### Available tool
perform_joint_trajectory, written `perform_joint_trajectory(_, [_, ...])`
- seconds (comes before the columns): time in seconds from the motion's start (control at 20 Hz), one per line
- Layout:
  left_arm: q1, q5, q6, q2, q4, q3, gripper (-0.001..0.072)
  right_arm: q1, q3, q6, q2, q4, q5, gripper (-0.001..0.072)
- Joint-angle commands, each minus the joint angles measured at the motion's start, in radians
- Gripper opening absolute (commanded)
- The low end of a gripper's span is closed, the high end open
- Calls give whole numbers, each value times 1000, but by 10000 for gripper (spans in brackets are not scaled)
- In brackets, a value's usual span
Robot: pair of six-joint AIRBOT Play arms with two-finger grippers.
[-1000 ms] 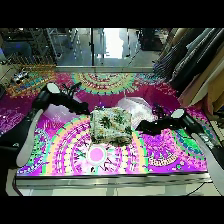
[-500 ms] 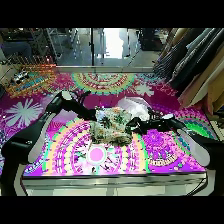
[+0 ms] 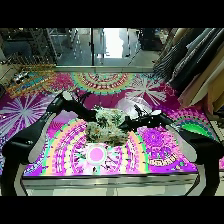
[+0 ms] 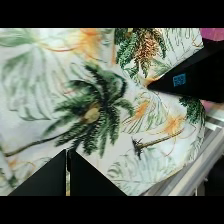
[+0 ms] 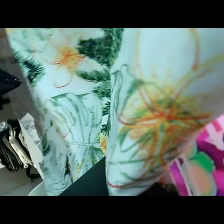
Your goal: Fold the clothes and pants, and hang the long-sleeved shirts on hangers.
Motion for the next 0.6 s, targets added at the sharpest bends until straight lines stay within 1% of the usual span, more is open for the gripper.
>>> perform_joint_trajectory(0.0, [26, -103, 1, 61, 0, 1, 13, -28, 32, 54, 99, -48, 24, 11])
perform_joint_trajectory(0.15, [49, -222, 2, 175, 56, 1, 13, -136, 27, 177, 285, -206, 32, 10])
perform_joint_trajectory(0.3, [77, -330, 16, 303, 176, 0, 13, -304, -37, 243, 496, -287, 51, 9])
perform_joint_trajectory(0.4, [107, -376, 16, 371, 234, 0, 13, -464, -103, 245, 634, -311, 90, 9])
perform_joint_trajectory(0.5, [152, -391, 16, 426, 250, -1, 13, -676, -163, 233, 749, -349, 122, 7])
perform_joint_trajectory(0.55, [174, -394, 16, 447, 250, -3, 14, -803, -186, 198, 792, -367, 139, 7])
